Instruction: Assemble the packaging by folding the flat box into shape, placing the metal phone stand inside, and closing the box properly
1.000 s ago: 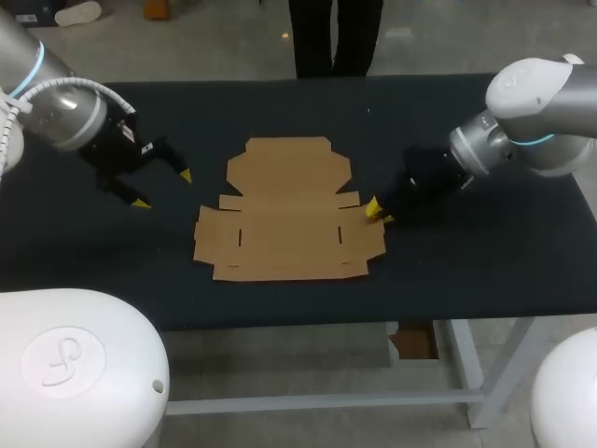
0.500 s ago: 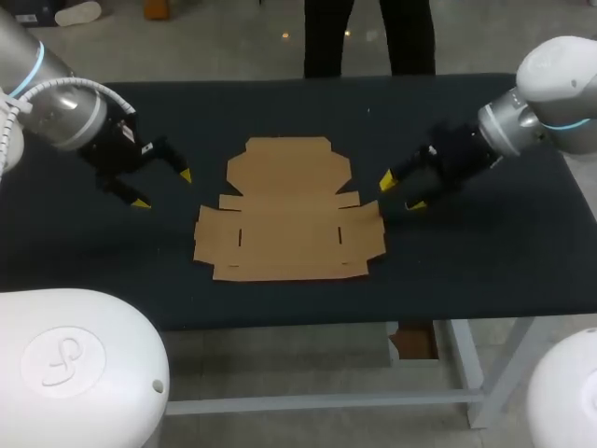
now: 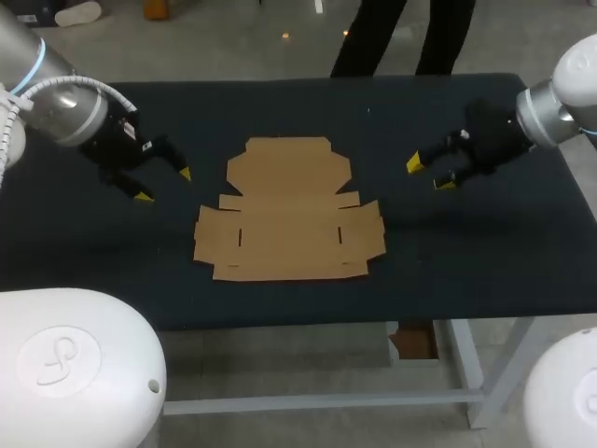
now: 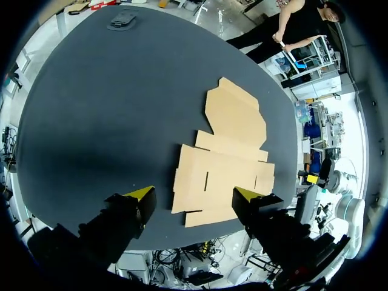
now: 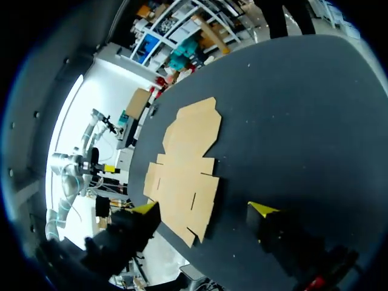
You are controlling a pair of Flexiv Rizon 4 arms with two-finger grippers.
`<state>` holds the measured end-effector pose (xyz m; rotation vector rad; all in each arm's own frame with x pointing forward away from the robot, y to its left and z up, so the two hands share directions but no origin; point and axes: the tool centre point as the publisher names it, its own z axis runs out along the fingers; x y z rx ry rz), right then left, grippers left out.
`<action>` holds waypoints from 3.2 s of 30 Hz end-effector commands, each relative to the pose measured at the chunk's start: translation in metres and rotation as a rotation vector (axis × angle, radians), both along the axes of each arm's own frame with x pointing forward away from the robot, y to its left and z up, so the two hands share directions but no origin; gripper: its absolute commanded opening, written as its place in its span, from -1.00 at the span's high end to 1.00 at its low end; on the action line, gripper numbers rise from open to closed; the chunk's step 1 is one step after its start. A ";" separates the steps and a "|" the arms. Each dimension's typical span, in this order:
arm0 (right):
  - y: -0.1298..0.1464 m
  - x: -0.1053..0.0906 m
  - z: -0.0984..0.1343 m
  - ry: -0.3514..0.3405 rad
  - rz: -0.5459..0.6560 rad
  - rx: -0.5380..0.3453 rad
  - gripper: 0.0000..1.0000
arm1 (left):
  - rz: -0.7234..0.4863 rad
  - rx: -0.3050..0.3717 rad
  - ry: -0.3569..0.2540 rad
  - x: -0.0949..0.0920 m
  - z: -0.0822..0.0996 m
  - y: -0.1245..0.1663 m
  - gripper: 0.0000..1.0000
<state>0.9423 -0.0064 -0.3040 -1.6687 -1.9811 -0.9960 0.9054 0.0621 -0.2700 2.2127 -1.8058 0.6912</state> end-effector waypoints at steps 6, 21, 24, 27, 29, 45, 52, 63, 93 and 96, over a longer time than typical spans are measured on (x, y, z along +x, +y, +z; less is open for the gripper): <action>-0.005 -0.007 0.014 -0.090 -0.047 0.005 0.40 | -0.021 -0.013 -0.018 0.013 -0.003 0.007 1.00; 0.004 0.007 0.013 -0.169 -0.044 -0.027 1.00 | -0.048 0.020 -0.063 0.027 -0.022 0.003 1.00; 0.007 0.012 0.009 -0.170 -0.049 -0.017 1.00 | -0.086 0.015 -0.058 0.032 -0.032 0.000 1.00; 0.011 0.017 0.006 -0.125 -0.089 -0.026 1.00 | -0.101 0.021 -0.034 0.038 -0.038 -0.002 1.00; 0.011 0.017 0.006 -0.125 -0.089 -0.026 1.00 | -0.101 0.021 -0.034 0.038 -0.038 -0.002 1.00; 0.011 0.017 0.006 -0.125 -0.089 -0.026 1.00 | -0.101 0.021 -0.034 0.038 -0.038 -0.002 1.00; 0.016 0.025 -0.002 -0.123 -0.013 -0.027 1.00 | -0.108 0.014 -0.060 0.043 -0.042 -0.002 1.00; 0.029 0.029 -0.027 -0.122 0.041 -0.021 1.00 | -0.217 0.045 -0.099 0.053 -0.063 -0.016 1.00; 0.056 0.052 -0.066 -0.048 -0.051 -0.043 1.00 | -0.254 0.022 -0.102 0.069 -0.086 -0.029 1.00; 0.061 0.055 -0.069 -0.049 -0.058 -0.043 1.00 | -0.261 0.023 -0.100 0.073 -0.088 -0.030 1.00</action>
